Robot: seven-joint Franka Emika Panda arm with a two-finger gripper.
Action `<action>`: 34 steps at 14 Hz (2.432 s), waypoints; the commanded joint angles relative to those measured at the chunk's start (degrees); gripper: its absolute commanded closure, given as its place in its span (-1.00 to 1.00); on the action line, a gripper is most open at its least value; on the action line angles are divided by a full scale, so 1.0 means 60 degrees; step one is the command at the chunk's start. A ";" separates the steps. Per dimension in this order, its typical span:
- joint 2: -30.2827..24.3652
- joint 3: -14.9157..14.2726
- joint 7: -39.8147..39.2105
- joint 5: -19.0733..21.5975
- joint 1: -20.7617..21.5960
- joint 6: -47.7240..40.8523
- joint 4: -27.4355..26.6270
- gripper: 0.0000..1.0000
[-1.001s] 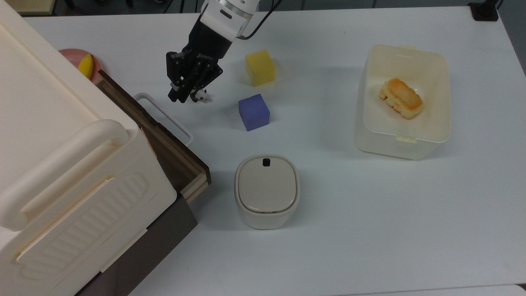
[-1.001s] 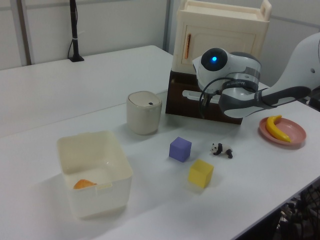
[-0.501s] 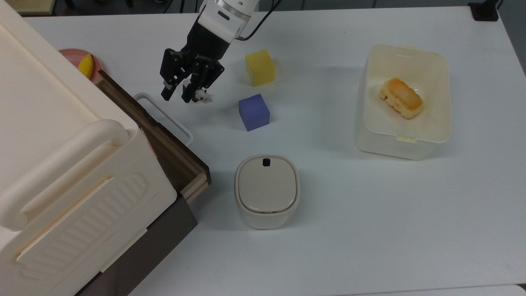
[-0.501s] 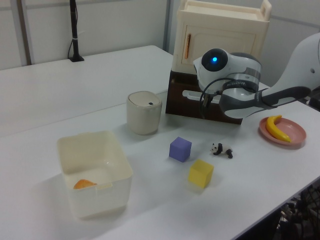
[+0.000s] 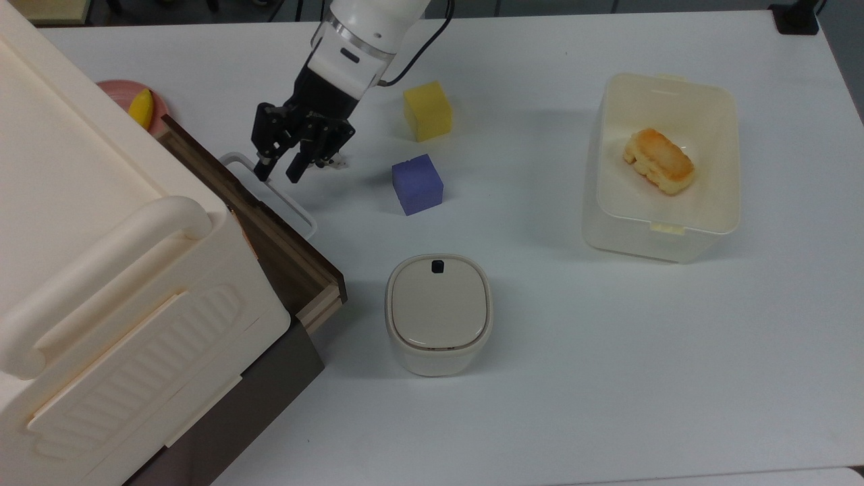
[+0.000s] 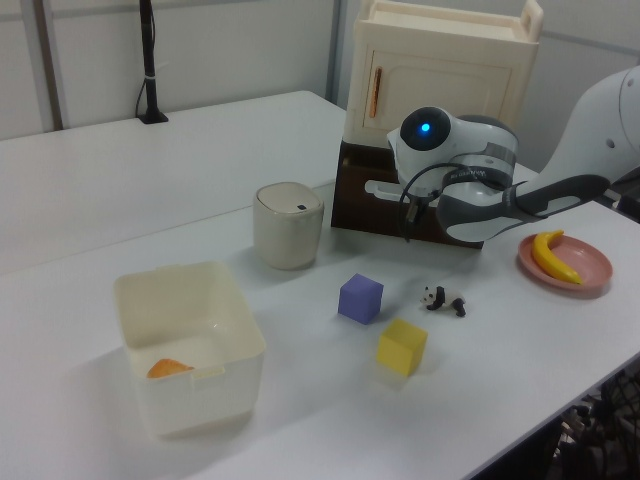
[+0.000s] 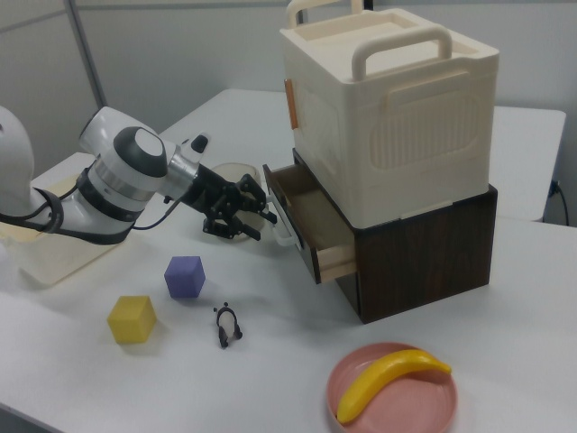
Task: Slide the drawer open
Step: 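Pull the handle outward, sliding the brown drawer out, then keep pulling the handle to extend the drawer further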
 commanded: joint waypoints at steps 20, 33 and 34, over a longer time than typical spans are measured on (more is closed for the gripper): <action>0.0589 -0.0052 0.0146 -0.0528 -0.0247 0.0120 0.0632 0.69; 0.0223 0.0021 0.0189 -0.0469 -0.0057 -0.0011 0.0368 0.71; 0.0222 0.0021 0.0349 -0.0469 -0.0028 -0.0070 0.0368 0.71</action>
